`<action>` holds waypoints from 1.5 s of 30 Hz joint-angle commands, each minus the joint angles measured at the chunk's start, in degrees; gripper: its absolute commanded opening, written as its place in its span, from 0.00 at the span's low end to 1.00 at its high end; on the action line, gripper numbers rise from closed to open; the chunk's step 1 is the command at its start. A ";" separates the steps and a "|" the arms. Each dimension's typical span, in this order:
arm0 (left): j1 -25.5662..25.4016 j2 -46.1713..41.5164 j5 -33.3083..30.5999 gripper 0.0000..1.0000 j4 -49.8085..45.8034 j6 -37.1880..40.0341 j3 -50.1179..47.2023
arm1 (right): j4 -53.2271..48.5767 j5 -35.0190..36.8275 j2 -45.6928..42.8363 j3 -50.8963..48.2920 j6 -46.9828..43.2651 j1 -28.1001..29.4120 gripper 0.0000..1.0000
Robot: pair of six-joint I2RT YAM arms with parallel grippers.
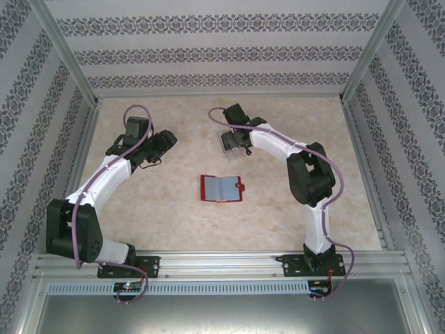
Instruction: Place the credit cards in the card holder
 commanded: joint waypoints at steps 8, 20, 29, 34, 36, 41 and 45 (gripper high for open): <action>-0.04 -0.76 -1.41 0.64 -2.18 2.41 -0.48 | -5.98 7.88 1.74 5.23 -2.44 1.11 0.76; -0.05 0.13 -1.15 0.63 -2.50 2.40 0.04 | -6.45 6.92 1.36 5.78 -4.32 2.08 0.27; -0.06 0.18 -1.69 0.64 -2.53 2.94 -0.47 | -6.35 6.53 0.40 5.27 -4.90 2.12 0.06; -0.03 0.32 -1.62 0.64 -2.44 2.94 -0.82 | -6.52 6.38 0.06 5.18 -5.12 2.26 0.00; -0.06 0.39 -1.53 0.64 -2.36 2.93 -0.91 | -6.47 5.96 -0.33 5.00 -4.98 2.26 0.00; -0.05 0.81 -0.34 0.64 -2.34 3.07 -0.52 | -5.23 2.65 -2.07 3.71 -4.65 2.02 0.00; 0.05 1.27 0.61 0.64 -2.34 3.20 -0.46 | -3.48 -0.09 -2.43 2.29 -4.61 1.62 0.16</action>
